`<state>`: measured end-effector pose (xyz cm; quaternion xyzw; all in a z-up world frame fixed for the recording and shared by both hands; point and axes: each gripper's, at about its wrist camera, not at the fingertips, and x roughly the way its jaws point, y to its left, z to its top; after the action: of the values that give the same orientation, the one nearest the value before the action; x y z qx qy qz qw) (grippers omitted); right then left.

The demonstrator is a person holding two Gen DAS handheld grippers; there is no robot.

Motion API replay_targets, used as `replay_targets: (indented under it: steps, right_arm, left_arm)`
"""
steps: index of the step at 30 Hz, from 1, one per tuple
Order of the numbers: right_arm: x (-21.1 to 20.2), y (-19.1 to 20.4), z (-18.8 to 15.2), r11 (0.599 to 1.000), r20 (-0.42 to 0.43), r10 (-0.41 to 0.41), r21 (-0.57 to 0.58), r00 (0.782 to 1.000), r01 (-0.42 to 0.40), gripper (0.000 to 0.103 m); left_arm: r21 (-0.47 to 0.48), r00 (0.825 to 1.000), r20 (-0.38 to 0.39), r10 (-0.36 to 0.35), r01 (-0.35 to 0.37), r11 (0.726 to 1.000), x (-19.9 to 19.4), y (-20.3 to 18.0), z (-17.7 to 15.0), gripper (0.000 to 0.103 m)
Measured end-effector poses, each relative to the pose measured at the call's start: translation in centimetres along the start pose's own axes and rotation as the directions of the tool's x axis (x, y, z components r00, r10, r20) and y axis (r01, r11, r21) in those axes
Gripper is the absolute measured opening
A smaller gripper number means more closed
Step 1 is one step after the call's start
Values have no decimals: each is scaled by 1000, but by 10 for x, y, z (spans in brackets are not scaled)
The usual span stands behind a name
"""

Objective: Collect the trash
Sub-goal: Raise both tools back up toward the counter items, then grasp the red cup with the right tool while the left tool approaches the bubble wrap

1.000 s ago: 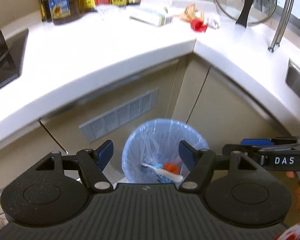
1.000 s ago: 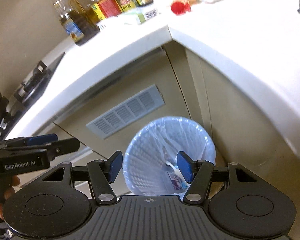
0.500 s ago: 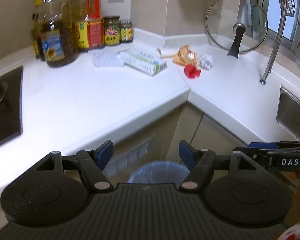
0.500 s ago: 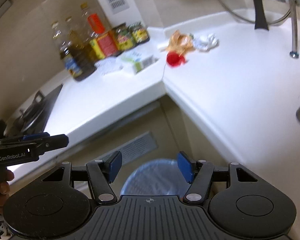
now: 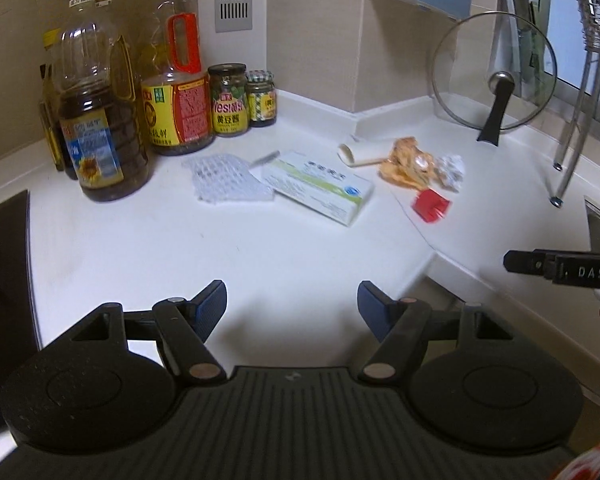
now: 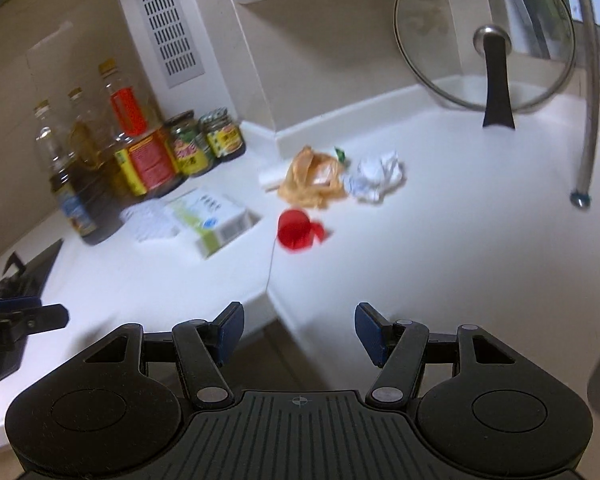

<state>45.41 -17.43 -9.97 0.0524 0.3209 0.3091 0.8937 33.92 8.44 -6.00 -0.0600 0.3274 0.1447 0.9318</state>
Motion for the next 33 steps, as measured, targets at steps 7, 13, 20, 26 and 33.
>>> replay_targets:
  steps: [7,13,20,26,33]
  right_arm:
    - [40,10,27,998,36,-22,-59,999,24,62]
    - [78,23,41,987,53,-51,-152,997,59,62]
    - [111,35,43,965,46,-91,-243,995,99,62]
    - [130,48,34,921,48,-152,-355,987,159,60]
    - [138,48,30,895,63,-208,-389,976,216,39]
  left_arm:
    - [12,1000,8,-5,4,1000,27,20,23,70]
    - [13,1000,-2,-9,9,1000,45,35,33,70]
    - [19,1000,-10,-12,12,1000,63,52,42,70]
    - [33,1000,-19,-17,18,999,78,59,47,70]
    - [34,999,-25,-35,36,999,92,65,51,70]
